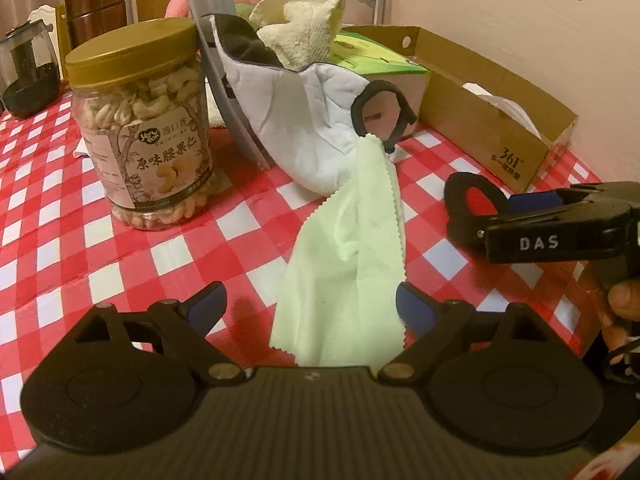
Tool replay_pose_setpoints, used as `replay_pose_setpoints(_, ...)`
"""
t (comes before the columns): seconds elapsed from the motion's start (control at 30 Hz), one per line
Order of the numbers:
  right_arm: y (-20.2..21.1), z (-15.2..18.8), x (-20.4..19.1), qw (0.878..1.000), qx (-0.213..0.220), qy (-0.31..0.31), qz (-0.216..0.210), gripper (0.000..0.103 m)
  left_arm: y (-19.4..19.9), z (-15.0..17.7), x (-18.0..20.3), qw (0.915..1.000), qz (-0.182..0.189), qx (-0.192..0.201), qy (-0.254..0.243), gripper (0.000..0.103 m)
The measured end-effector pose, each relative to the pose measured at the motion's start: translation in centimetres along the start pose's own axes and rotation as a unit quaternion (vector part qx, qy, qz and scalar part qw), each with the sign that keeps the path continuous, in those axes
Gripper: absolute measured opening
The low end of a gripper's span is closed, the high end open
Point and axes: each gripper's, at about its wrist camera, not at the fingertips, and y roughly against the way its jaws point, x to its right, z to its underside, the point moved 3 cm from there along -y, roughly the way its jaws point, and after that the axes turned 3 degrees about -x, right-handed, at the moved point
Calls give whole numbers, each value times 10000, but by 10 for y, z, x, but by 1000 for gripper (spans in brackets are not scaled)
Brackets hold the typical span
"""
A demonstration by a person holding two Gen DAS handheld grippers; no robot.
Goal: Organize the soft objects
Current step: 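Grasp the light-green cloth with the left tool while the right tool grasps the black earmuff pad, then lift the green cloth and earmuff pad and carry them over the tray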
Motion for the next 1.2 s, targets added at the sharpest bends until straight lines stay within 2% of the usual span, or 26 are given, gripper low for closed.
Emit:
replay_pose_setpoints(0.13,-2,0,0,10000,39,18,47,83,-3,0,2,10000,73,-8,-34,90)
replay_pose_setpoints(0.2,-2,-1,1,9999,60,-22,78,76,-4,0,3,9999,92,-30,-78,90)
replay_pose_setpoints(0.23,-1,-1,2,9999,71,13,120,69,-5,0,3,9999,98,-42,-84,90)
replay_pose_setpoints(0.27,-1,-1,2,9999,69,31,136,68,-6,1,3,9999,108,-55,-80,90)
replay_pose_setpoints(0.67,11,-1,7,9998,182,-84,41,66,-14,-5,11,9996,272,-18,-42,87)
replay_pose_setpoints(0.73,11,0,9,9998,169,-139,26,66,-16,-8,13,9996,287,17,-29,79)
replay_pose_setpoints(0.9,12,-2,11,9996,189,-190,12,66,-23,-12,19,9995,300,30,-71,68)
replay_pose_setpoints(1.03,12,-2,13,9996,188,-231,-8,66,-30,-13,23,9994,251,-56,-219,52)
replay_pose_setpoints(1.17,13,-3,13,9995,197,-245,-9,66,-29,-12,25,9994,235,-25,-257,43)
replay_pose_setpoints(1.2,13,-3,12,9995,199,-246,-12,66,-29,-12,25,9994,213,-17,-262,37)
